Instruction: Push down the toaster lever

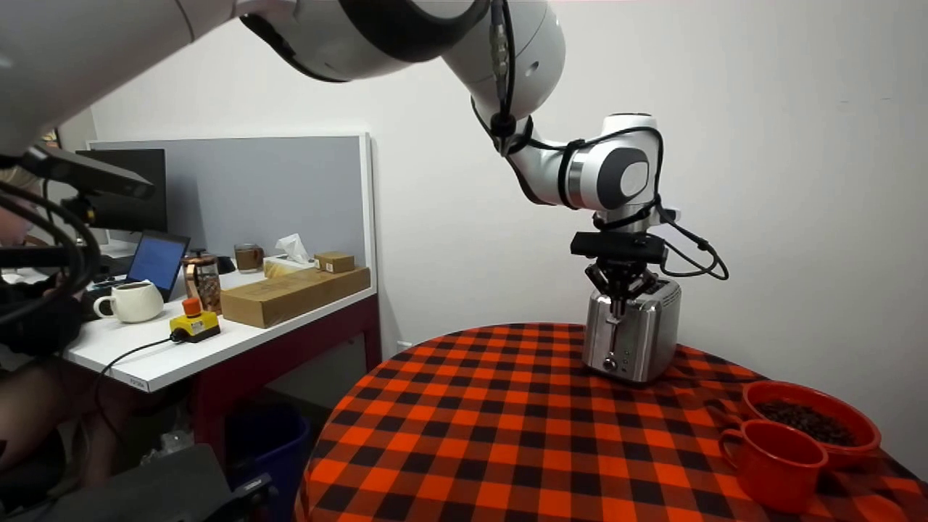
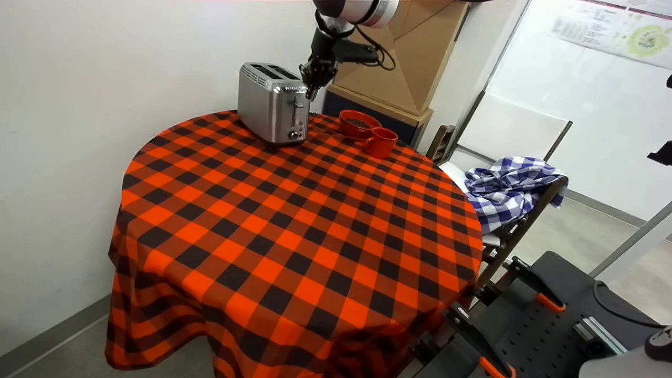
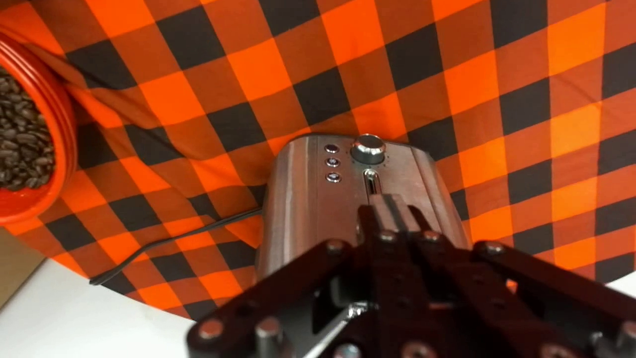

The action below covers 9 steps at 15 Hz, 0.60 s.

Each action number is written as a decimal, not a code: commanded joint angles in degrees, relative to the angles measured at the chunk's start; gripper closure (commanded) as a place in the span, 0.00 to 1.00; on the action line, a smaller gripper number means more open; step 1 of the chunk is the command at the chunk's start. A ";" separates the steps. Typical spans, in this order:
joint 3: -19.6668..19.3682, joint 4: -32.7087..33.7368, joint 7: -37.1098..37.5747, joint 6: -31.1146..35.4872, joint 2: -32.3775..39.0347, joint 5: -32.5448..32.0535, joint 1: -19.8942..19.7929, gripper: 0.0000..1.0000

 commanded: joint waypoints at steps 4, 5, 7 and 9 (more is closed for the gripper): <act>0.08 2.50 -0.04 4.62 2.77 -0.23 0.49 1.00; 0.27 2.46 -0.04 6.10 3.15 -0.07 0.47 1.00; 0.46 2.47 -0.29 8.88 3.86 -0.15 0.54 1.00; 0.90 2.49 -0.64 11.41 4.65 -0.03 0.40 1.00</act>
